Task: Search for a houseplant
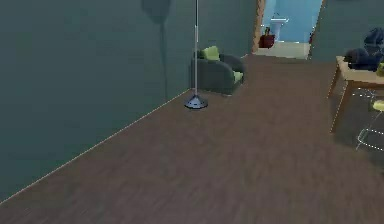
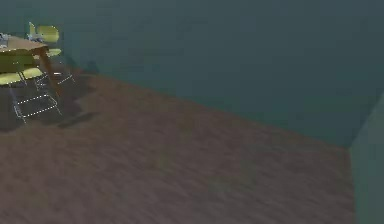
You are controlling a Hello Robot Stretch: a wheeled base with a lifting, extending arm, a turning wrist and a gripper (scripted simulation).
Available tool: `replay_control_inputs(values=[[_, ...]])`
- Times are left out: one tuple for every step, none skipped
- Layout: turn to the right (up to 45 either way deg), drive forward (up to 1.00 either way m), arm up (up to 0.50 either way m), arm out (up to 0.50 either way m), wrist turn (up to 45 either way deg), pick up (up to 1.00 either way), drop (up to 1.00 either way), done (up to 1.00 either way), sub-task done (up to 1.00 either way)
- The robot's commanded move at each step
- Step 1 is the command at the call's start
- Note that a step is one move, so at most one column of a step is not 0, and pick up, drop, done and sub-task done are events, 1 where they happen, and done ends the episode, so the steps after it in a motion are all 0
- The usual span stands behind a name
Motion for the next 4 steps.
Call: replay_control_inputs(values=[[45.0,0.0,0.0,0.0,0.0,0.0,0.0,0.0,0.0],[39.0,0.0,0.0,0.0,0.0,0.0,0.0,0.0,0.0],[0.0,0.1,0.0,0.0,0.0,0.0,0.0,0.0,0.0],[-45.0,0.0,0.0,0.0,0.0,0.0,0.0,0.0,0.0]])
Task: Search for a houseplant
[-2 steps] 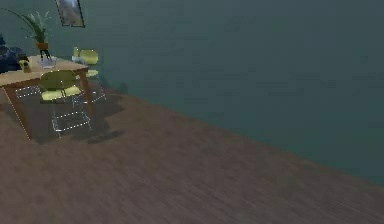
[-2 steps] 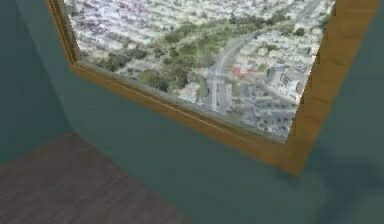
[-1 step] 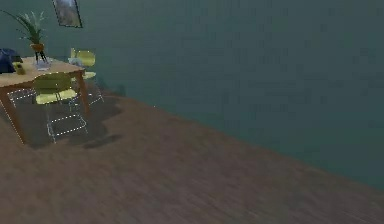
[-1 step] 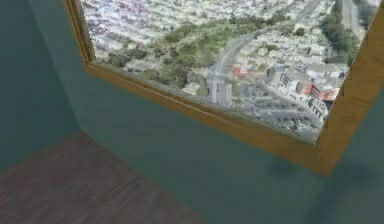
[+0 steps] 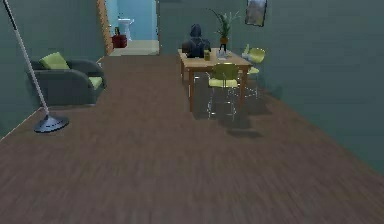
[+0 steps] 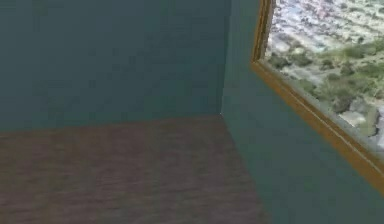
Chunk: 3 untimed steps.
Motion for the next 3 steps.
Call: replay_control_inputs(values=[[-12.0,0.0,0.0,0.0,0.0,0.0,0.0,0.0,0.0],[0.0,1.0,0.0,0.0,0.0,0.0,0.0,0.0,0.0],[0.0,1.0,0.0,0.0,0.0,0.0,0.0,0.0,0.0]])
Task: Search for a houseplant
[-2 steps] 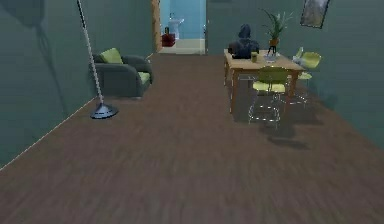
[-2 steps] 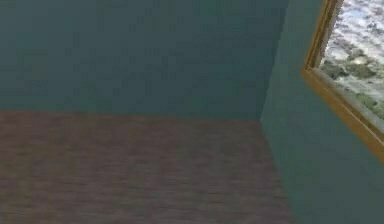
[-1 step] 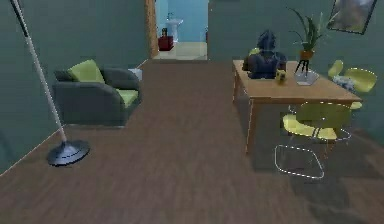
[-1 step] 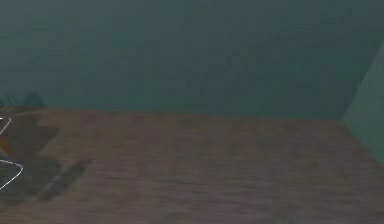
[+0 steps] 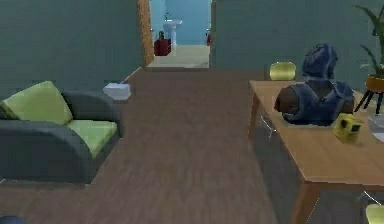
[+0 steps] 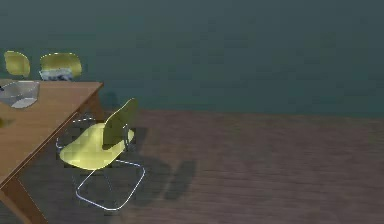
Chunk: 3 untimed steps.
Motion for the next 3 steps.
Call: replay_control_inputs(values=[[-3.0,0.0,0.0,0.0,0.0,0.0,0.0,0.0,0.0],[0.0,0.55,0.0,0.0,0.0,0.0,0.0,0.0,0.0],[3.0,0.0,0.0,0.0,0.0,0.0,0.0,0.0,0.0]])
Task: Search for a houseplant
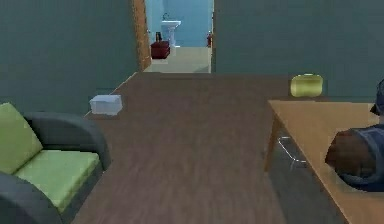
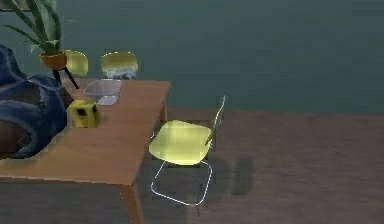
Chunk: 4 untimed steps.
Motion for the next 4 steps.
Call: replay_control_inputs(values=[[0.0,0.25,0.0,0.0,0.0,0.0,0.0,0.0,0.0],[45.0,0.0,0.0,0.0,0.0,0.0,0.0,0.0,0.0],[18.0,0.0,0.0,0.0,0.0,0.0,0.0,0.0,0.0],[0.0,0.0,0.0,0.0,0.0,0.0,0.0,1.0,0.0]])
